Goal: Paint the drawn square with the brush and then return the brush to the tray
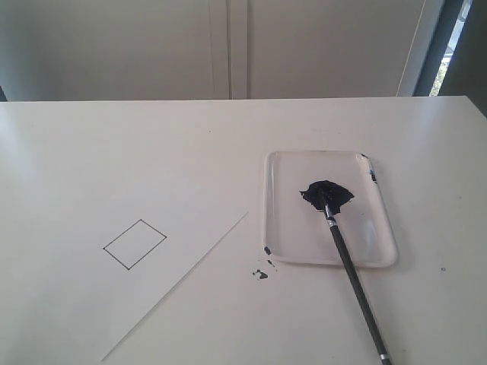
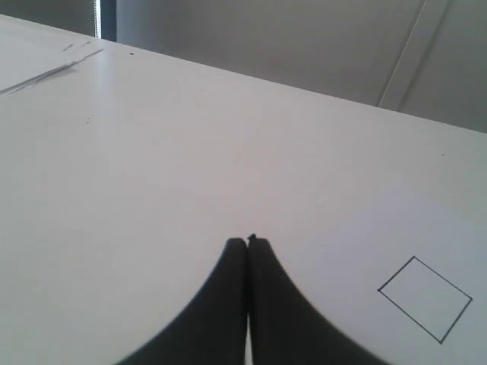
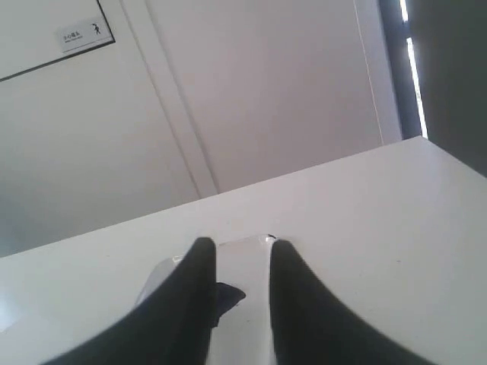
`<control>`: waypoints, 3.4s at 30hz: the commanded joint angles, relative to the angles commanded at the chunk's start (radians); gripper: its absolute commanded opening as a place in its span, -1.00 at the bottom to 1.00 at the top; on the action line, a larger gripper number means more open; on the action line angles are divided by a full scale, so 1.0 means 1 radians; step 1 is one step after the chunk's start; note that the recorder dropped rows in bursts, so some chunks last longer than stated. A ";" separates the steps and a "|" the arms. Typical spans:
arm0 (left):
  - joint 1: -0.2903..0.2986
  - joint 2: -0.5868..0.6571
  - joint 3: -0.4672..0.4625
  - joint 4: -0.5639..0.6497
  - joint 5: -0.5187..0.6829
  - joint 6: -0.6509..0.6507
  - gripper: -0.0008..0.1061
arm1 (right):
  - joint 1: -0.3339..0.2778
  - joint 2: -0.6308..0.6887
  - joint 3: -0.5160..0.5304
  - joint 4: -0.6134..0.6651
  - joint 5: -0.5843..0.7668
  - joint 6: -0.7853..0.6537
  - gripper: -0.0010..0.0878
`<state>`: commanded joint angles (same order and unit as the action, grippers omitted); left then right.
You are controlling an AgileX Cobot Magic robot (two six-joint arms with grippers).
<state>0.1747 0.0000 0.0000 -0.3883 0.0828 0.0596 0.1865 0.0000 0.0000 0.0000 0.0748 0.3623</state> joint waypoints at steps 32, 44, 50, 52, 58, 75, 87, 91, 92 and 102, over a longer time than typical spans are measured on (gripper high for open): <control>-0.179 0.177 -0.312 -0.016 -0.060 -0.087 -0.99 | 0.002 0.045 -0.187 -0.045 -0.084 0.000 -0.98; -0.335 0.379 -0.479 -0.006 0.001 0.002 -0.99 | 0.002 0.196 -0.424 -0.045 0.153 -0.235 -0.98; -0.349 0.481 -0.557 0.005 0.193 0.299 -0.99 | 0.017 0.257 -0.497 -0.031 0.271 -0.333 -0.98; -0.349 0.512 -0.572 0.005 0.274 0.343 -0.99 | 0.029 0.271 -0.511 0.000 0.324 -0.350 -0.98; -0.349 0.606 -0.576 -0.070 0.410 0.397 -0.99 | 0.103 0.351 -0.515 0.146 0.516 -0.529 -0.98; -0.349 0.676 -0.584 -0.053 0.468 0.434 -0.99 | 0.154 0.593 -0.499 0.204 0.727 -0.490 -0.98; -0.349 0.676 -0.584 -0.060 0.468 0.432 -0.99 | 0.172 0.995 -0.522 0.294 0.786 -0.493 -0.98; -0.349 0.676 -0.584 -0.060 0.468 0.432 -0.99 | 0.209 1.013 -0.522 0.287 0.699 -0.442 -0.98; -0.349 0.676 -0.584 -0.060 0.468 0.432 -0.99 | 0.223 1.013 -0.522 0.282 0.692 -0.427 -0.98; -0.349 0.676 -0.584 -0.068 0.470 0.430 -0.99 | 0.401 1.060 -0.534 0.025 0.656 -0.202 -0.98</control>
<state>-0.1741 0.6764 -0.5836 -0.4563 0.5531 0.4897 0.5874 1.0596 -0.5344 0.0250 0.7307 0.1599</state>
